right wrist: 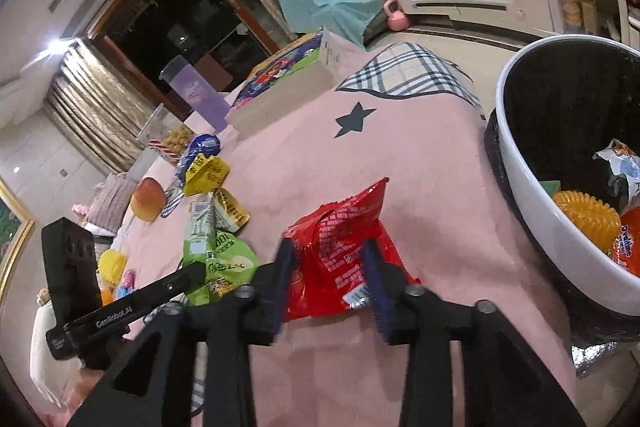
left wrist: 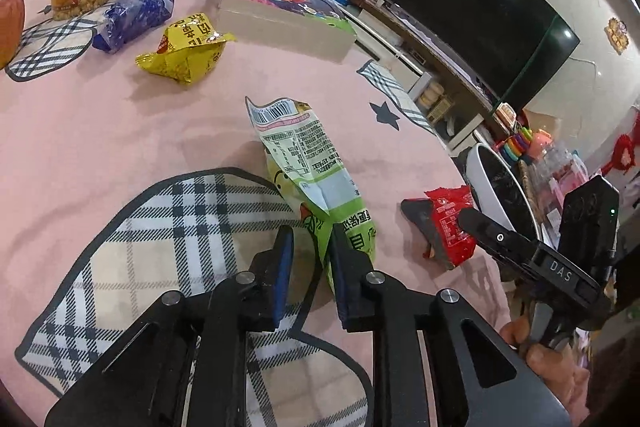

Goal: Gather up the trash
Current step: 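Grasp the green snack bag with the left tool while the right tool grasps the red chip bag, then carry both held bags over the trash bin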

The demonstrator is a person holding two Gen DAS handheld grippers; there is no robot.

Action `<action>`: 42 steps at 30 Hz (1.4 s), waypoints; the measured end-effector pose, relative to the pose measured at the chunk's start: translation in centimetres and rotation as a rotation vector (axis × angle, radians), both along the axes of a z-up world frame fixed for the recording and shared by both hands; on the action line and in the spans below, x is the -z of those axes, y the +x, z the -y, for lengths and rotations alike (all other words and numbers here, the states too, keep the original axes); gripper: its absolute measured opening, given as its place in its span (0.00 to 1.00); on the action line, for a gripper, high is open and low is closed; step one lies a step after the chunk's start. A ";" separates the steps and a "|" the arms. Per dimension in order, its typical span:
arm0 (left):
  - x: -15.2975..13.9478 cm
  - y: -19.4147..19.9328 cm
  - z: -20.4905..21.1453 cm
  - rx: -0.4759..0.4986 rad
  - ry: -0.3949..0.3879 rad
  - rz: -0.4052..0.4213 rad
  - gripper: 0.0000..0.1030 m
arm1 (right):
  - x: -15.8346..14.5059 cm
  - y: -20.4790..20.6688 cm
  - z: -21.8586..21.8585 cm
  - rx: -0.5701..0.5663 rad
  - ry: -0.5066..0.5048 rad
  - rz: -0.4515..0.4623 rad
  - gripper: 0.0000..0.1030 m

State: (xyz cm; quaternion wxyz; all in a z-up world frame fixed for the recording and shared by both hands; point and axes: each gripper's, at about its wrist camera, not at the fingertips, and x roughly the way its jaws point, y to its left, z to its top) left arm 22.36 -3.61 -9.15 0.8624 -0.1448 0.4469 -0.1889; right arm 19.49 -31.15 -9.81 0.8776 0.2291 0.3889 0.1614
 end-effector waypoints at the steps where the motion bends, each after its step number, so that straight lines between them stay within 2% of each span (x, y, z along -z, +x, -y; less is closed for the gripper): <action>1: 0.1 -0.1 0.0 0.000 -0.001 0.003 0.17 | 0.0 0.1 -0.2 -0.003 -0.004 0.003 0.49; 3: 0.0 -0.2 0.0 -0.001 -0.003 0.011 0.16 | 0.2 0.1 -0.5 -0.006 -0.021 0.002 0.49; 4: -0.2 -0.4 0.1 0.008 -0.008 0.019 0.05 | 0.2 0.0 -0.5 -0.010 -0.025 0.001 0.42; 5: -0.3 -0.6 0.3 0.015 -0.008 0.024 0.05 | 0.2 -0.1 -0.5 -0.013 -0.018 0.000 0.21; 8: -0.9 -1.2 0.8 0.030 0.003 0.047 0.05 | -0.2 -0.7 -0.3 -0.018 -0.013 0.014 0.15; 13: -2.2 -2.0 2.2 0.071 -0.015 0.076 0.05 | -1.3 -2.0 0.2 -0.023 -0.009 0.042 0.15; 19: -3.2 -3.2 4.5 0.128 -0.011 0.094 0.05 | -2.3 -4.2 2.4 0.025 0.000 0.062 0.15; 35: -4.6 -5.0 12.2 0.312 -0.020 0.101 0.05 | -4.3 -9.4 9.6 0.179 -0.012 0.114 0.15; 42: -4.5 -4.8 14.8 0.359 -0.020 0.085 0.05 | -4.4 -10.8 12.6 0.245 -0.008 0.125 0.15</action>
